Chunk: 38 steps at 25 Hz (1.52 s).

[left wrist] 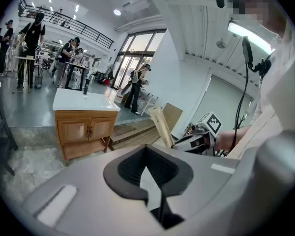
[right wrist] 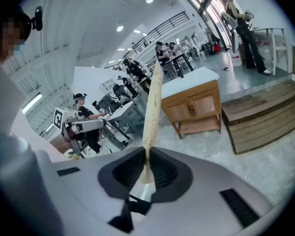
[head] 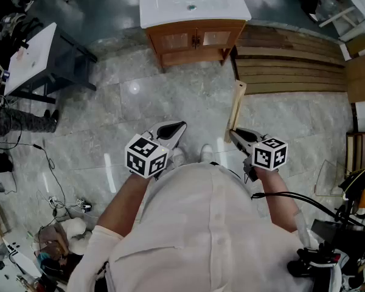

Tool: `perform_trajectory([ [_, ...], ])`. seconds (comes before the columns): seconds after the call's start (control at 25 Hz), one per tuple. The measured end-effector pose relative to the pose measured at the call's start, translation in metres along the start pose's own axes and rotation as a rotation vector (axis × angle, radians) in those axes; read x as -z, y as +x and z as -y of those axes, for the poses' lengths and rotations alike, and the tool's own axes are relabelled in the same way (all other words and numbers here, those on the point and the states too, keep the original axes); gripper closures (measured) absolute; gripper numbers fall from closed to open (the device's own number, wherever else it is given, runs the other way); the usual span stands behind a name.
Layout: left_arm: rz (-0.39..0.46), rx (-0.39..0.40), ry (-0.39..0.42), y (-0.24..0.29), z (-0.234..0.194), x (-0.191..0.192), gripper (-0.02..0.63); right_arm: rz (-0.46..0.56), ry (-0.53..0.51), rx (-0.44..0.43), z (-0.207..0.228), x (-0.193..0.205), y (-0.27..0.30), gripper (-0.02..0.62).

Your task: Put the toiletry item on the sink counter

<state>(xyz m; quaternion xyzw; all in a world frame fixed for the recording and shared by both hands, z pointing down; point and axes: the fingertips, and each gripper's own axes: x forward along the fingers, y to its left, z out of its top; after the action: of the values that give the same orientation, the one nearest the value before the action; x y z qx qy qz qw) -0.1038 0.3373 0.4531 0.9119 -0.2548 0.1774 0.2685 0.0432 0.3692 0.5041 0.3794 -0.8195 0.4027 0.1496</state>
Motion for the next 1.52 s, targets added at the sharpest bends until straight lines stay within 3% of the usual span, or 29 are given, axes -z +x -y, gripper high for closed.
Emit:
perform_trajectory([
  [0.52,-0.004,-0.115,-0.029,0.061,0.006,-0.031,0.600,-0.033,-0.020,-0.085,0.071,-0.021,-0.025,0.560],
  [0.8,-0.017,-0.093,-0.066,0.089,-0.007,-0.050,0.600,-0.043,0.005,-0.085,0.108,-0.054,-0.010,0.560],
  [1.04,-0.024,-0.039,-0.027,0.119,-0.056,-0.083,0.600,-0.014,0.026,-0.040,0.133,-0.109,0.030,0.560],
  [1.32,-0.042,0.049,0.038,0.154,-0.138,-0.149,0.600,0.022,0.069,0.026,0.160,-0.192,0.079,0.560],
  [1.52,-0.061,0.113,0.033,0.162,-0.200,-0.188,0.600,0.043,0.068,0.079,0.184,-0.256,0.127,0.560],
])
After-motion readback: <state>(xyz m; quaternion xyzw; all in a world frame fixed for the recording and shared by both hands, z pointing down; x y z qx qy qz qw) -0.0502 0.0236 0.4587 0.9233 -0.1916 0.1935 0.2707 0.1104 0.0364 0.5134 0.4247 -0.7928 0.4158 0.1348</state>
